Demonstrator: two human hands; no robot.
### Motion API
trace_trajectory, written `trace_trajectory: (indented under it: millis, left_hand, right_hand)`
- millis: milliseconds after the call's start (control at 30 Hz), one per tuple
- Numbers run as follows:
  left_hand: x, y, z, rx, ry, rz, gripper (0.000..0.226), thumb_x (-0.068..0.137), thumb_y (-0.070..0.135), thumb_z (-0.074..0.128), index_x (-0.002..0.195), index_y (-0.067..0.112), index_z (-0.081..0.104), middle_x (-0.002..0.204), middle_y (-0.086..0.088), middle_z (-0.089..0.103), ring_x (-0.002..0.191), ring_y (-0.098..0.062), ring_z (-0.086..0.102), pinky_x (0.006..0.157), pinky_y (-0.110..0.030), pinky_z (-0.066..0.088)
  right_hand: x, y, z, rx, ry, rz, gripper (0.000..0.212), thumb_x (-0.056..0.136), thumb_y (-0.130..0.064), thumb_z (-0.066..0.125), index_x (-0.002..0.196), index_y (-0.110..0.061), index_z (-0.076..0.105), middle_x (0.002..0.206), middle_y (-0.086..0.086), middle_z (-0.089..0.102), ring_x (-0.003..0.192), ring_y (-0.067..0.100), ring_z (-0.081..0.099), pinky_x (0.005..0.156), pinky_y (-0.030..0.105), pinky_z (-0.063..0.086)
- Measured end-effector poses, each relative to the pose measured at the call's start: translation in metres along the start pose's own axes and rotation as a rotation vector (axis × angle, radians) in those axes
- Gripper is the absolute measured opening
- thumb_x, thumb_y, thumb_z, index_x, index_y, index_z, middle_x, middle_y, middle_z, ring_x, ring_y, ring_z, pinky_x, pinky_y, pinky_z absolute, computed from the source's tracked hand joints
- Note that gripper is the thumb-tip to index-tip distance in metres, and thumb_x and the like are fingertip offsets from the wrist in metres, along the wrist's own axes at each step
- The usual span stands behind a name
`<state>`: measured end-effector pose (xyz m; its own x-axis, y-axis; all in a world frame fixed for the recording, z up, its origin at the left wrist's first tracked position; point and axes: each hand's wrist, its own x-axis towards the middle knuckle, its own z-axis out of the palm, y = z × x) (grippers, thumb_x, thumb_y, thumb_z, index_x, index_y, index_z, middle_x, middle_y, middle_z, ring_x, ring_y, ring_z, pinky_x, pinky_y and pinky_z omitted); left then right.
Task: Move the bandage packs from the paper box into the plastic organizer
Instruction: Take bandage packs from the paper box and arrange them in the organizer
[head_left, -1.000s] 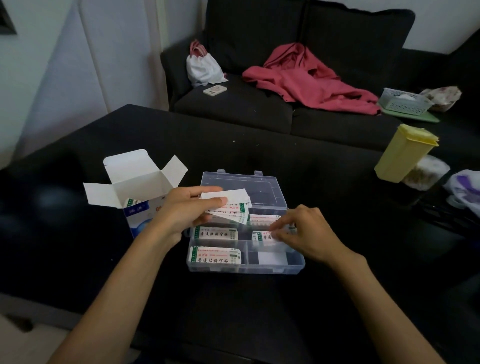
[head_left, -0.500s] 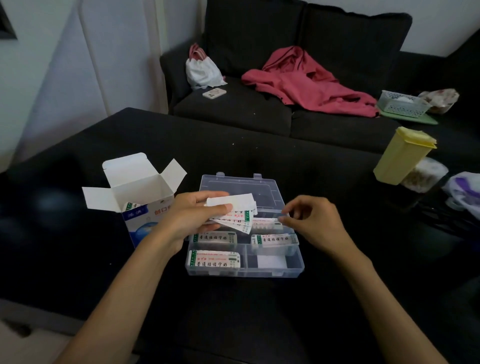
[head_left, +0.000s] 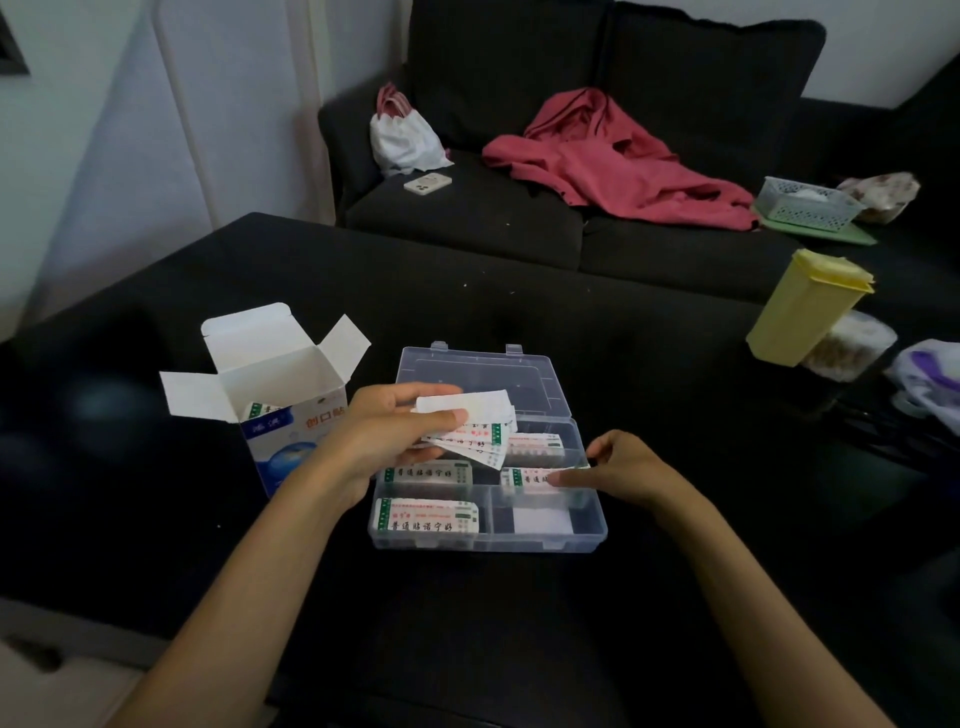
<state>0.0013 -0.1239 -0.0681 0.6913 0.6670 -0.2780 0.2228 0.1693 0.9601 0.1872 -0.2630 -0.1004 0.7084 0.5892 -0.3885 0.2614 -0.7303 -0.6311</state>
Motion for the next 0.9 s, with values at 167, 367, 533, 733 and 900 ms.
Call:
trace_trajectory:
  millis: [167,367,533,733,900]
  left_hand:
    - [-0.001,0.000,0.000,-0.002,0.000,-0.004,0.021,0.081,0.014,0.072,0.091,0.032,0.067,0.095,-0.001,0.072,0.091,-0.014,0.068,0.057,-0.017,0.054]
    - [0.001,0.000,-0.001,0.001,0.005,-0.009,0.022,0.081,0.015,0.073,0.092,0.032,0.068,0.096,-0.002,0.072,0.092,-0.014,0.068,0.059,-0.019,0.053]
    - [0.000,0.000,-0.001,-0.007,0.013,-0.013,0.021,0.080,0.014,0.073,0.092,0.032,0.068,0.096,-0.002,0.072,0.091,-0.014,0.068,0.058,-0.018,0.054]
    - [0.001,0.003,-0.003,-0.069,0.077,0.003,0.025,0.081,0.015,0.072,0.103,0.028,0.067,0.095,-0.002,0.070,0.085,-0.012,0.067,0.067,-0.024,0.058]
    - [0.000,0.002,-0.005,-0.041,0.072,0.004,0.027,0.081,0.017,0.072,0.104,0.029,0.067,0.097,-0.002,0.069,0.087,-0.013,0.066,0.062,-0.021,0.055]
  right_hand:
    - [-0.006,-0.004,-0.005,0.111,-0.112,0.064,0.027,0.077,-0.025,0.075,0.082,-0.014,0.050,0.090,0.000,0.053,0.078,0.010,0.047,0.070,0.024,0.041]
    - [-0.002,0.003,-0.015,0.225,-0.042,0.155,0.053,0.078,-0.019,0.073,0.123,-0.011,0.046,0.105,0.007,0.049,0.095,0.020,0.048,0.084,0.034,0.040]
    - [-0.002,-0.002,-0.012,0.143,0.136,-0.070,0.039,0.079,-0.019,0.073,0.109,-0.018,0.049,0.093,0.000,0.050,0.079,0.009,0.049,0.064,0.022,0.038]
    - [-0.024,-0.024,0.023,-0.536,0.173,-0.786,0.033,0.097,-0.048,0.034,0.104,-0.038,0.064,0.106,-0.017,0.048,0.103,0.001,0.032,0.088,0.026,0.025]
    - [-0.022,-0.021,0.026,-0.615,0.141,-0.721,0.052,0.101,-0.045,0.015,0.115,-0.034,0.064,0.103,-0.014,0.035,0.098,0.003,0.028,0.090,0.024,0.022]
